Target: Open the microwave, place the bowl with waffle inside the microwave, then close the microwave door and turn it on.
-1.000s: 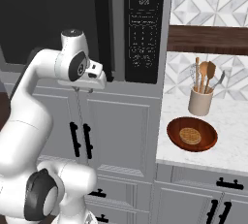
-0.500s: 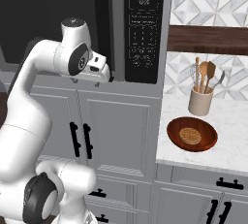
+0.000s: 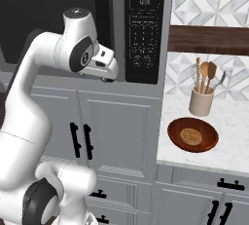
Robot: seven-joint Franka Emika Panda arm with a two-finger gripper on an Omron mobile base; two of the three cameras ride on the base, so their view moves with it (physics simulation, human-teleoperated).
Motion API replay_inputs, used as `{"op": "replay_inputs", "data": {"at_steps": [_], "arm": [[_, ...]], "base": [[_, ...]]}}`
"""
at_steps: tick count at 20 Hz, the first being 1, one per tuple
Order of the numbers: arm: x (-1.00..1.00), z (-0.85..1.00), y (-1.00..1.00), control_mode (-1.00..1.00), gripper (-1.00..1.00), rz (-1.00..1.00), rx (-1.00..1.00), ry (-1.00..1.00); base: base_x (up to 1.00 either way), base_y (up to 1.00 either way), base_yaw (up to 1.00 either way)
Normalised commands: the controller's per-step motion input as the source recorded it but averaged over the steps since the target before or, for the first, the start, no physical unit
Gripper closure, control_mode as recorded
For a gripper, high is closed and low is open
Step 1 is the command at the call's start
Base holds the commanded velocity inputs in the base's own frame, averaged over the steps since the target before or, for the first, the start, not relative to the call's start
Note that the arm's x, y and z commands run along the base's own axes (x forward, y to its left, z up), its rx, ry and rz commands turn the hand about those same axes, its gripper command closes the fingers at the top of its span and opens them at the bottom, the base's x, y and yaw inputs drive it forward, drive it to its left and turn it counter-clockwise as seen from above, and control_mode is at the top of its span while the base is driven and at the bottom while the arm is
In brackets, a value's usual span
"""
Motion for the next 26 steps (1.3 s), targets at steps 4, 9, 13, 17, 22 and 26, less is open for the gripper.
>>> {"op": "replay_inputs", "data": {"at_steps": [4, 9, 13, 17, 22, 26], "arm": [[0.00, 0.27, -0.21, -1.00, -1.00, -0.11, 0.00, -0.13], [0.00, 0.15, -0.25, -1.00, -1.00, -0.09, 0.00, -0.19], [0.02, 0.02, -0.28, -1.00, -1.00, -0.08, 0.00, -0.20], [0.21, 0.03, -0.03, -1.00, -1.00, -0.01, 0.00, -0.16], [0.29, 0.06, 0.00, -1.00, -1.00, 0.07, 0.00, -0.06], [0.20, 0.00, 0.00, -1.00, -1.00, 0.14, 0.00, -0.02]], "base": [[0.00, 0.00, 0.00], [0.00, 0.00, 0.00], [0.00, 0.00, 0.00], [0.00, 0.00, 0.00], [0.00, 0.00, 0.00], [0.00, 0.00, 0.00]]}}
